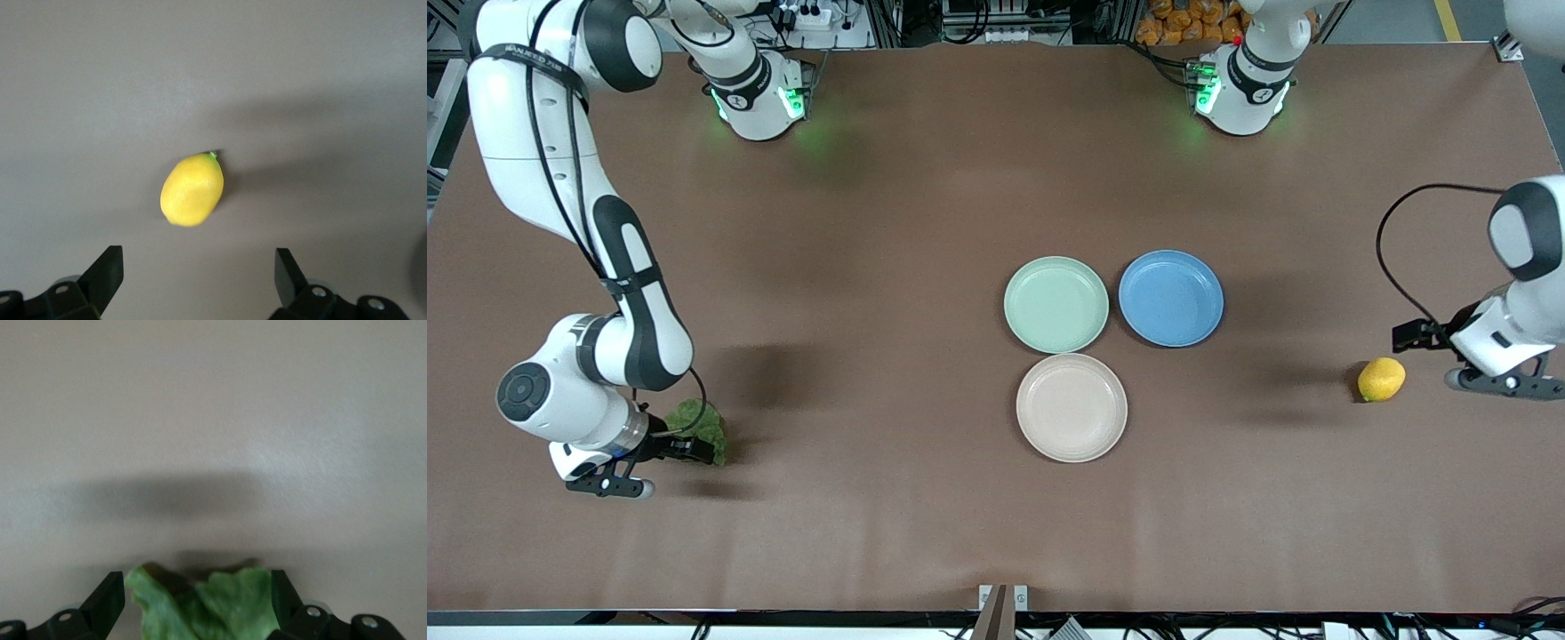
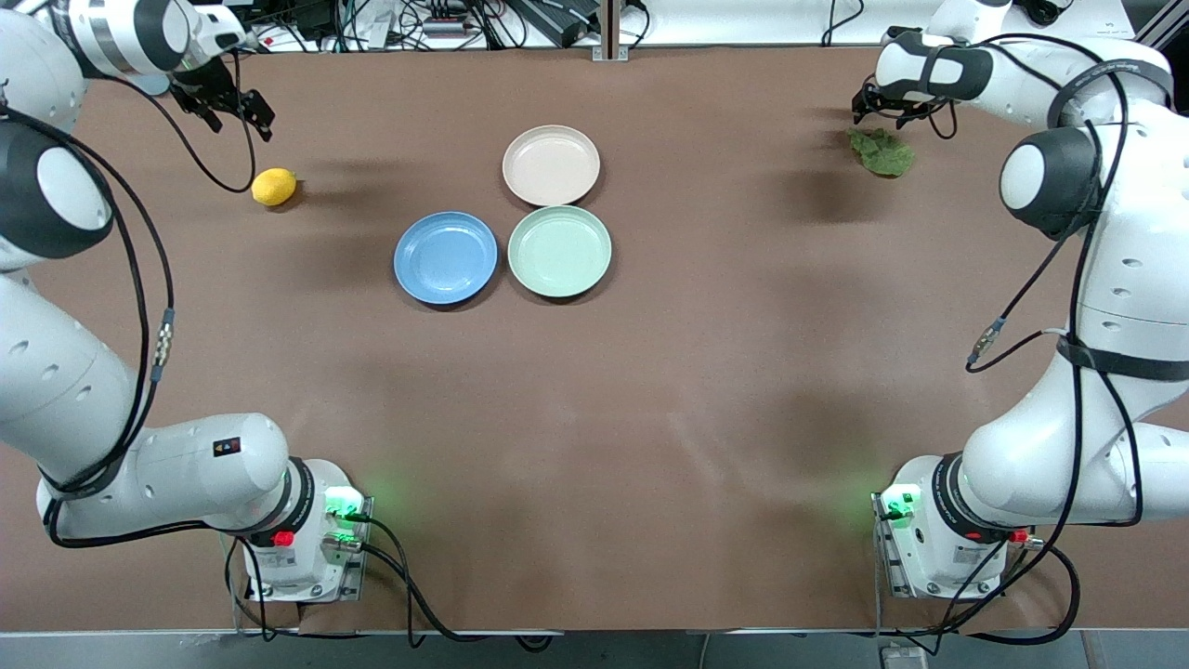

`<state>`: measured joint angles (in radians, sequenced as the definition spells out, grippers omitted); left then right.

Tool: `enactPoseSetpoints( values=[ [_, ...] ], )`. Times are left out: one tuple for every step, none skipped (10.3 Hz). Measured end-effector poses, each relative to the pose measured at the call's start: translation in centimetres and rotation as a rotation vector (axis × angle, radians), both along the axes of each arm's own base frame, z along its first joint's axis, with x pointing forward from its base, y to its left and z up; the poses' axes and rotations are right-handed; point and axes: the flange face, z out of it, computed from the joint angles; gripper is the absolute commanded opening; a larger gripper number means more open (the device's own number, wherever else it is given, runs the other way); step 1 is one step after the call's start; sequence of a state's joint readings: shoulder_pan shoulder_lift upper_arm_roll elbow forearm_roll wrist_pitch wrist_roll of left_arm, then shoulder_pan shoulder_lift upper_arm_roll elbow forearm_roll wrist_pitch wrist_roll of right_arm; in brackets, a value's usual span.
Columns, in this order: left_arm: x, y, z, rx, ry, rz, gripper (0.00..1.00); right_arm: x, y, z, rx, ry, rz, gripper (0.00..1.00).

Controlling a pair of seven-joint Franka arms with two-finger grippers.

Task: Place lemon and lettuce in plates
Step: 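Reach the right gripper to the lettuce while the left gripper reaches the lemon, then close the right gripper on the lettuce while the left gripper grasps the lemon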

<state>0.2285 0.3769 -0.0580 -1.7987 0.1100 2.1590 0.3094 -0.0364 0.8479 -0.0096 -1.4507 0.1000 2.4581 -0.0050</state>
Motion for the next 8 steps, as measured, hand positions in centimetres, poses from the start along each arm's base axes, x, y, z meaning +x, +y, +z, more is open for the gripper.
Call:
enactPoseSetpoints(
  values=[
    [0.3,0.8,-2.3,-0.005,0.002,-0.021,1.00,0.0,0.5,-0.5,-0.001,-0.003,0.006,0.82],
    [0.4,1.4,-4.4,-0.011,0.010,-0.042,1.00,-0.2,0.9,-1.1,0.000,0.006,0.011,0.72],
    [0.5,1.5,-6.2,-0.010,0.024,-0.074,1.00,-0.6,1.0,-1.8,0.000,0.020,0.013,0.58],
    [0.5,1.5,-7.9,0.006,0.038,-0.112,1.00,-0.9,0.8,-2.3,-0.006,0.024,0.013,0.33],
    [0.6,1.6,-9.3,0.021,0.043,-0.132,1.00,-1.0,0.3,-2.3,-0.013,0.025,0.010,0.03],
    [0.6,1.8,-10.6,0.021,0.044,-0.139,1.00,-1.0,0.3,-2.2,-0.014,0.024,0.017,0.00],
    [0.5,2.0,-11.8,0.018,0.051,-0.142,1.00,-1.0,0.6,-2.0,-0.013,0.023,0.021,0.00],
    [0.3,2.1,-12.8,0.014,0.061,-0.143,1.00,-1.0,0.6,-1.6,-0.015,0.021,0.023,0.00]
  ],
)
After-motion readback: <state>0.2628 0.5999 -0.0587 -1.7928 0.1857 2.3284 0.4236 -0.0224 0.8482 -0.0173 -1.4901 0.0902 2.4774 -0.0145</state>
